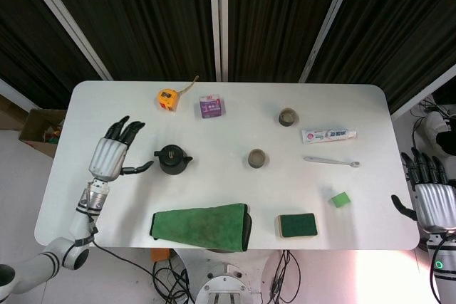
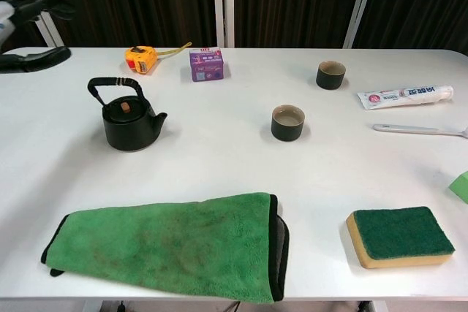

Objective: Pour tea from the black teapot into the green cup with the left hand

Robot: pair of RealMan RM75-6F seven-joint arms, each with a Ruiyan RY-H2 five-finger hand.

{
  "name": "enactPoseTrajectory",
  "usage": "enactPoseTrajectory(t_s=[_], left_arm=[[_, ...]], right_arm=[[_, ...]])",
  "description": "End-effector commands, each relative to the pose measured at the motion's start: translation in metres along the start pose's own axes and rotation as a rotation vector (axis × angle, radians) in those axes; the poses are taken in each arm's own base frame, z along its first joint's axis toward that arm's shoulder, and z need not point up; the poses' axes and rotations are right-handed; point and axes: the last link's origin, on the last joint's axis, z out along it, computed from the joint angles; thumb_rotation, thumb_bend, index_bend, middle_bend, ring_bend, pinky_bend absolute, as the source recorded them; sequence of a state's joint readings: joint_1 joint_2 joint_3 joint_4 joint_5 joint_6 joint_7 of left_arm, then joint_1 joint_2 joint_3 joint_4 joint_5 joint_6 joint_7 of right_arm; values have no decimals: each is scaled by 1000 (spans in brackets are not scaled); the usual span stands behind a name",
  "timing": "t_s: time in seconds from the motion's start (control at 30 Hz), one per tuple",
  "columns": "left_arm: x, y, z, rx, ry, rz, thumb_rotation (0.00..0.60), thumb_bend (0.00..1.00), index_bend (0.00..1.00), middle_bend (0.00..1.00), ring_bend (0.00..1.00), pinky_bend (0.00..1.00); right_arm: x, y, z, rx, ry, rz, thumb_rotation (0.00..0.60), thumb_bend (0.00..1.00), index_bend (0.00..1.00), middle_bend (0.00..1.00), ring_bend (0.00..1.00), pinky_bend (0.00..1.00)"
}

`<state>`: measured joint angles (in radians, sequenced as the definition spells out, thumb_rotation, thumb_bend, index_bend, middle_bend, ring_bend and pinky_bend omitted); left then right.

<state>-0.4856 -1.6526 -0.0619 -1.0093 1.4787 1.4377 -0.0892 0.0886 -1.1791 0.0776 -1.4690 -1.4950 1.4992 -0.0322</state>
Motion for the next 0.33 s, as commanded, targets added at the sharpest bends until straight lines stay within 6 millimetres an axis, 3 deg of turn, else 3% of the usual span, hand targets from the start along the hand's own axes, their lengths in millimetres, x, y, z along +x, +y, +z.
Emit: enactPoseTrajectory(t_s=[0.03, 0.17, 0.33], left_arm=[[41, -46, -92, 163, -125, 157, 73, 108, 150, 143, 59, 178], [55, -54, -125, 200, -73, 160, 71, 108, 148, 141, 59, 173], [54, -60, -142, 201, -97, 123, 102, 108, 149, 141, 59, 166]], right_arm=[[-6, 8, -5, -19, -5, -1, 600, 196, 0, 0, 0, 0], [-13, 13, -10, -29, -14, -5, 600, 211, 0, 0, 0, 0], [-16, 11, -13, -16, -15, -2, 600, 212, 0, 0, 0, 0]])
